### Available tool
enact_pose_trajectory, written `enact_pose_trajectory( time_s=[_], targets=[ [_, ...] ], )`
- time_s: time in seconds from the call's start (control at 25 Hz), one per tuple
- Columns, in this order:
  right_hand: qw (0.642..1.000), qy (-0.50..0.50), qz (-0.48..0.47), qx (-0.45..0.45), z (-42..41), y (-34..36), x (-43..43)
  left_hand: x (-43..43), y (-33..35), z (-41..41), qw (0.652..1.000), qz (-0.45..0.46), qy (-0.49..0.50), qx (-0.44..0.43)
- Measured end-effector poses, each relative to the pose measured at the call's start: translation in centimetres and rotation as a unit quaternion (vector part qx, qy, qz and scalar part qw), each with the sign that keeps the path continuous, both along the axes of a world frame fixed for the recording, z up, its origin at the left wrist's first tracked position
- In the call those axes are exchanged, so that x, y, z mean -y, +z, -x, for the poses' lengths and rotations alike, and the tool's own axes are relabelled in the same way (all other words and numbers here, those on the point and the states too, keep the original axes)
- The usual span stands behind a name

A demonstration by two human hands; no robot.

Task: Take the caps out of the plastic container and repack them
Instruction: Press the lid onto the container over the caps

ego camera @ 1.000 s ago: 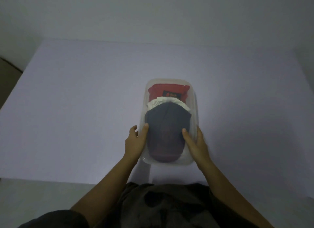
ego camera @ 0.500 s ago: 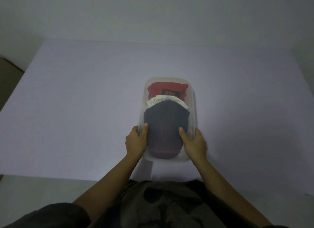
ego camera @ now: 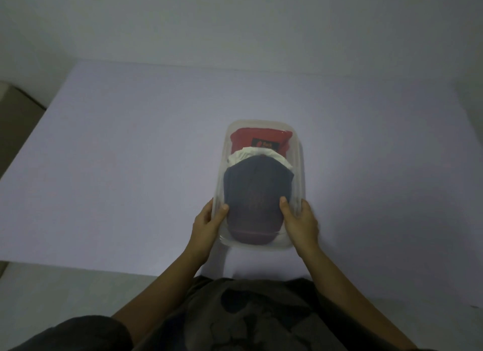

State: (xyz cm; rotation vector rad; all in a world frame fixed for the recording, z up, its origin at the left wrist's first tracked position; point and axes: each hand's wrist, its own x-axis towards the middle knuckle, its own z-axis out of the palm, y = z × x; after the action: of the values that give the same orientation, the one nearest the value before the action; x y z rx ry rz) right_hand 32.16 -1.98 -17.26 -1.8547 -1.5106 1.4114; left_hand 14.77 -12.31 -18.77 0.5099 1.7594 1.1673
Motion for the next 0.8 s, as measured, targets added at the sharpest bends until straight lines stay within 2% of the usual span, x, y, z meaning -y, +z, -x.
enact_pose_trajectory(
  time_s=[0.2, 0.48, 0.8],
  targets=[
    [1.0, -0.022, -0.015, -0.016, 0.2, 0.4, -2.6, -2.2, 0.8, 0.1, 1.0, -0.012, 0.01, -0.014],
    [0.998, -0.038, -0.03, -0.038, 3.1, 1.3, -11.5, -12.1, 2.4, 4.0, 0.999, -0.009, -0.015, -0.038],
    [0.998, -0.046, -0.035, -0.038, 5.8, -0.1, -20.4, -22.1, 1.6, 7.0, 1.0, 0.003, -0.018, -0.01]
  ],
)
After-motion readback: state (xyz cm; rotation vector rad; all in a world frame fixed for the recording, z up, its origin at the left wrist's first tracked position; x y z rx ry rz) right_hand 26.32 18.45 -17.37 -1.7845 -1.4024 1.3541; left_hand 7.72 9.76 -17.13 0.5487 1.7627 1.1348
